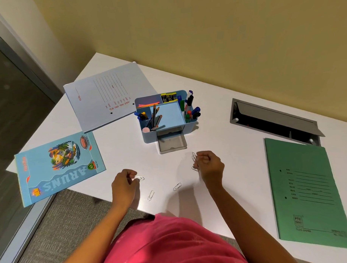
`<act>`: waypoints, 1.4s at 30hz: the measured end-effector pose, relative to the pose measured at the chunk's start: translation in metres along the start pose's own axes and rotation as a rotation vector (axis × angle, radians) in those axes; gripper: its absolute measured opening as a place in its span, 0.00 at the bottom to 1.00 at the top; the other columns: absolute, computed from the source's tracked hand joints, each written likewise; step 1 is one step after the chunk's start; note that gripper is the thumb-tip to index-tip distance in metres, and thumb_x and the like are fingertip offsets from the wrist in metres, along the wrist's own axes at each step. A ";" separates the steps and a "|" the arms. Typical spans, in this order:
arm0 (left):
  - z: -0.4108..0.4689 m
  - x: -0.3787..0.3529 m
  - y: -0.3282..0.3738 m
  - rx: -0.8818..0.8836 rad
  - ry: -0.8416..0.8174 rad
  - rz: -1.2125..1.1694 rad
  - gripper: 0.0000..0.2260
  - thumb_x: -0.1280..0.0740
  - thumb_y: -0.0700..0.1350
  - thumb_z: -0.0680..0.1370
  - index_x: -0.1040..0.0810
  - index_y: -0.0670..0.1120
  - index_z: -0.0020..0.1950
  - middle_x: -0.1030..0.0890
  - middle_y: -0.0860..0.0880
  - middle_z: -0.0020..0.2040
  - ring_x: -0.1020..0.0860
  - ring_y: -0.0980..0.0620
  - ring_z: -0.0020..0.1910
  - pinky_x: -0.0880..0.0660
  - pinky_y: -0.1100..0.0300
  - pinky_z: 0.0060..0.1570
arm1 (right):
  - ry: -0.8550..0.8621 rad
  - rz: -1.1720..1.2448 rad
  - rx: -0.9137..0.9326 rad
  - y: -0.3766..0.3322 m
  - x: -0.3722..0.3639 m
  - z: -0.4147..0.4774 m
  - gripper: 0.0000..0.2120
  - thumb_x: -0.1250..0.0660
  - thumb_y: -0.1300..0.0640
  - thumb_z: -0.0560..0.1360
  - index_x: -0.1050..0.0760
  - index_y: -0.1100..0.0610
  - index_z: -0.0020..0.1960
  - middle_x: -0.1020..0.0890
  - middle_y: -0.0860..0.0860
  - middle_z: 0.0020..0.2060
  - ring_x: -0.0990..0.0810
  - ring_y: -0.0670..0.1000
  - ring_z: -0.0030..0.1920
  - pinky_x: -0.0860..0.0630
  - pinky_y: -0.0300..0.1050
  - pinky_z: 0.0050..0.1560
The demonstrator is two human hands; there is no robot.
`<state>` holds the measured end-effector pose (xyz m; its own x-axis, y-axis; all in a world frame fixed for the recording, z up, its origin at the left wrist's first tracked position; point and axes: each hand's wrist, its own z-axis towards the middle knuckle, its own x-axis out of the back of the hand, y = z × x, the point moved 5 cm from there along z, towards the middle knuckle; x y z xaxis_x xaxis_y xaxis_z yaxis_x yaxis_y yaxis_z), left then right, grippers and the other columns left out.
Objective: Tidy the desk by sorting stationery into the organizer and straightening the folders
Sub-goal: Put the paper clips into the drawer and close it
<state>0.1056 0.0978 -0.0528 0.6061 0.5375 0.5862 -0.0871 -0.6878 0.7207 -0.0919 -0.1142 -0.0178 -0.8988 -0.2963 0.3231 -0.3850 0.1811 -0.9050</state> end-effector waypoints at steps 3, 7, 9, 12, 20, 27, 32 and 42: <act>0.002 -0.001 0.000 -0.017 0.002 0.023 0.09 0.31 0.36 0.73 0.22 0.43 0.52 0.21 0.45 0.46 0.23 0.47 0.43 0.31 0.59 0.46 | -0.078 -0.082 0.142 -0.019 -0.025 0.003 0.09 0.36 0.71 0.74 0.21 0.61 0.47 0.18 0.57 0.36 0.19 0.53 0.33 0.17 0.51 0.39; 0.003 -0.002 0.000 -0.029 0.009 0.036 0.08 0.30 0.36 0.73 0.22 0.43 0.51 0.21 0.45 0.46 0.24 0.47 0.42 0.32 0.59 0.45 | -0.123 -0.197 0.192 -0.037 -0.059 0.013 0.08 0.36 0.69 0.76 0.21 0.61 0.51 0.18 0.58 0.43 0.17 0.56 0.42 0.18 0.56 0.45; 0.003 -0.002 0.000 -0.031 0.012 0.040 0.08 0.30 0.36 0.73 0.22 0.44 0.51 0.21 0.45 0.46 0.24 0.48 0.42 0.32 0.61 0.45 | -0.118 -0.241 0.190 -0.043 -0.070 0.017 0.08 0.36 0.67 0.76 0.22 0.62 0.53 0.18 0.59 0.47 0.18 0.58 0.47 0.18 0.56 0.48; 0.003 -0.001 -0.001 -0.038 0.018 0.042 0.08 0.31 0.36 0.73 0.22 0.44 0.51 0.21 0.46 0.47 0.24 0.49 0.44 0.32 0.61 0.46 | -0.112 -0.300 0.211 -0.049 -0.077 0.019 0.09 0.37 0.67 0.77 0.22 0.63 0.55 0.18 0.60 0.49 0.18 0.58 0.49 0.19 0.54 0.51; 0.002 -0.004 0.001 -0.065 0.013 0.050 0.10 0.29 0.36 0.73 0.22 0.45 0.52 0.23 0.47 0.48 0.25 0.51 0.45 0.33 0.62 0.47 | -0.073 -0.356 0.262 -0.029 -0.037 0.018 0.09 0.40 0.66 0.78 0.22 0.60 0.51 0.18 0.57 0.46 0.18 0.58 0.44 0.18 0.54 0.45; 0.001 -0.005 0.001 -0.091 0.021 0.054 0.09 0.28 0.37 0.72 0.22 0.45 0.51 0.24 0.47 0.46 0.25 0.51 0.43 0.32 0.61 0.45 | -0.099 -0.675 0.381 0.005 -0.001 -0.006 0.05 0.33 0.67 0.72 0.22 0.69 0.42 0.19 0.64 0.36 0.21 0.63 0.38 0.26 0.51 0.39; 0.002 -0.005 0.001 -0.108 0.020 0.073 0.09 0.28 0.37 0.72 0.22 0.45 0.51 0.24 0.47 0.46 0.25 0.51 0.42 0.32 0.61 0.45 | -0.195 -0.807 0.334 0.014 -0.004 -0.010 0.07 0.30 0.66 0.72 0.24 0.69 0.47 0.21 0.64 0.44 0.22 0.63 0.45 0.26 0.54 0.44; 0.002 -0.006 -0.002 -0.110 0.037 0.081 0.09 0.28 0.37 0.72 0.22 0.46 0.51 0.25 0.47 0.46 0.25 0.50 0.42 0.31 0.60 0.45 | -0.385 -1.018 0.146 0.014 -0.013 0.005 0.11 0.42 0.58 0.80 0.26 0.62 0.57 0.21 0.56 0.53 0.24 0.54 0.55 0.28 0.44 0.57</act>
<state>0.1034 0.0952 -0.0583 0.5644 0.5012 0.6559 -0.2223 -0.6730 0.7055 -0.0847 -0.1126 -0.0360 -0.0391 -0.5212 0.8525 -0.8582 -0.4195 -0.2958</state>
